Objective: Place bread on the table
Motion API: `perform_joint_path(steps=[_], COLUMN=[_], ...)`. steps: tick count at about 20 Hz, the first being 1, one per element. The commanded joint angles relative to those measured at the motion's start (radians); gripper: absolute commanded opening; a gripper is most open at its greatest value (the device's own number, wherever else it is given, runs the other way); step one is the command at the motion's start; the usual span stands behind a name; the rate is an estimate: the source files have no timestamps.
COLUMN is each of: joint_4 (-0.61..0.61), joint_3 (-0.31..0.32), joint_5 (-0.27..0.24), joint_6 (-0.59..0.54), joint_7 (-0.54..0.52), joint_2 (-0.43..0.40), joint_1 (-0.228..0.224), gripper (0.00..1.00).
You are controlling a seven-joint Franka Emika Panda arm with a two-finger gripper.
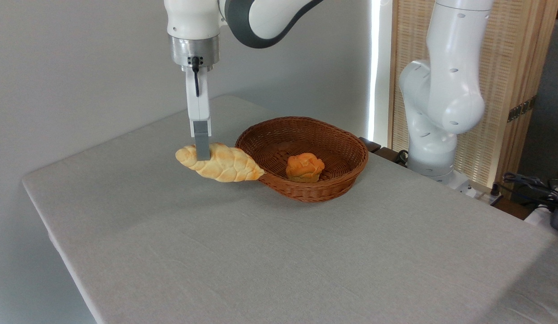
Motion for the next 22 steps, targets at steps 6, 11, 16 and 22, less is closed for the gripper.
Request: perform_joint_path(steps=[6,11,16,22], joint_4=[-0.008,0.001,0.039,0.114], joint_3=[0.006,0.041,0.074,0.086], joint_5=[-0.006,-0.003,0.070,0.124], joint_6=[0.017,0.007,-0.087,-0.202], joint_7=[-0.053,-0.056,-0.182,-0.377], joint_2=[0.023,0.003,-0.037,-0.037], joint_1=[-0.008,-0.006,0.012,0.024], gripper=[1.00,1.00,1.00,1.00])
